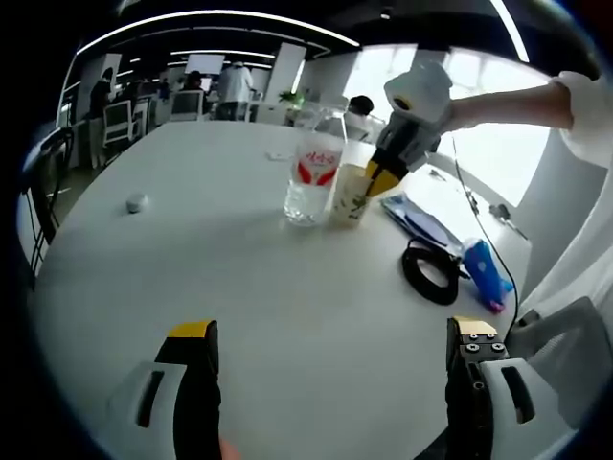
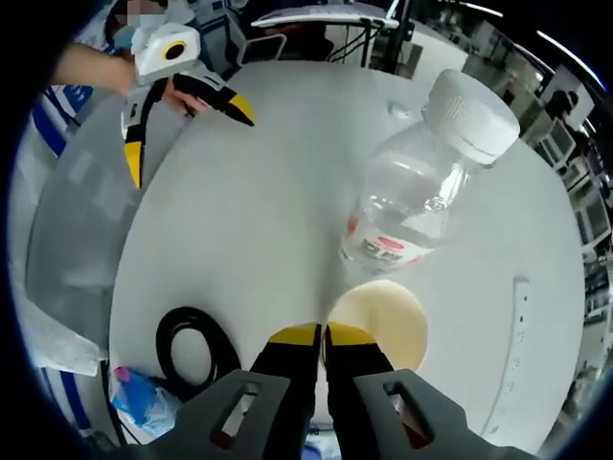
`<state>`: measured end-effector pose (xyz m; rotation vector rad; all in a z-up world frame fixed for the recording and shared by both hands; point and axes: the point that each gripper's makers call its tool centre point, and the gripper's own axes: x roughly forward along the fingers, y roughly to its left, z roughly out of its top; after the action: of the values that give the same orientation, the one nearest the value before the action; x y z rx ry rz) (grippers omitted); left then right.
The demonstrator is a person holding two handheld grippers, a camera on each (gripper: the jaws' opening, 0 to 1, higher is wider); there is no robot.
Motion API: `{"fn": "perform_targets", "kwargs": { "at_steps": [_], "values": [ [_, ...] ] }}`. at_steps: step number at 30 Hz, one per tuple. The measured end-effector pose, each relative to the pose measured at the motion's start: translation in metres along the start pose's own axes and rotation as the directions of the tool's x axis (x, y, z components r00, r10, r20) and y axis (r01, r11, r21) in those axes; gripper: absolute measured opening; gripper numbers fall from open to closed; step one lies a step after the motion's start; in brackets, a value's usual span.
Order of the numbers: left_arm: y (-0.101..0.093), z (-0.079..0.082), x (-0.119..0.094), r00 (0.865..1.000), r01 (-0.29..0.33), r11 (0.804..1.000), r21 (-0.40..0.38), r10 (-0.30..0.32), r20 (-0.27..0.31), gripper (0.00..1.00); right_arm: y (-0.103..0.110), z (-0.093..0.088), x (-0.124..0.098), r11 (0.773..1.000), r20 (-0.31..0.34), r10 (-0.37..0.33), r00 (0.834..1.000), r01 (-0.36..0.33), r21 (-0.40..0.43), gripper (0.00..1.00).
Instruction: Arrange the tabletop items into an orderly group along one side of the table until the central work area is clear of visible clutter.
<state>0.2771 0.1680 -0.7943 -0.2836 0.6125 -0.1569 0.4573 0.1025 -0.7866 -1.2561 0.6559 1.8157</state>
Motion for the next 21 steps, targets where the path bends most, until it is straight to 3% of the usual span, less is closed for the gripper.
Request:
{"fn": "perform_targets", "kwargs": {
  "at_steps": [21],
  "values": [
    [-0.0008, 0.0019, -0.0001, 1.0, 0.002, 1.0, 0.003, -0.002, -0.003, 0.95, 0.0038, 0.0027, 0.0023, 1.0, 0.032, -0.005, 0.999, 0.004, 0.021, 0.04]
  ]
}}
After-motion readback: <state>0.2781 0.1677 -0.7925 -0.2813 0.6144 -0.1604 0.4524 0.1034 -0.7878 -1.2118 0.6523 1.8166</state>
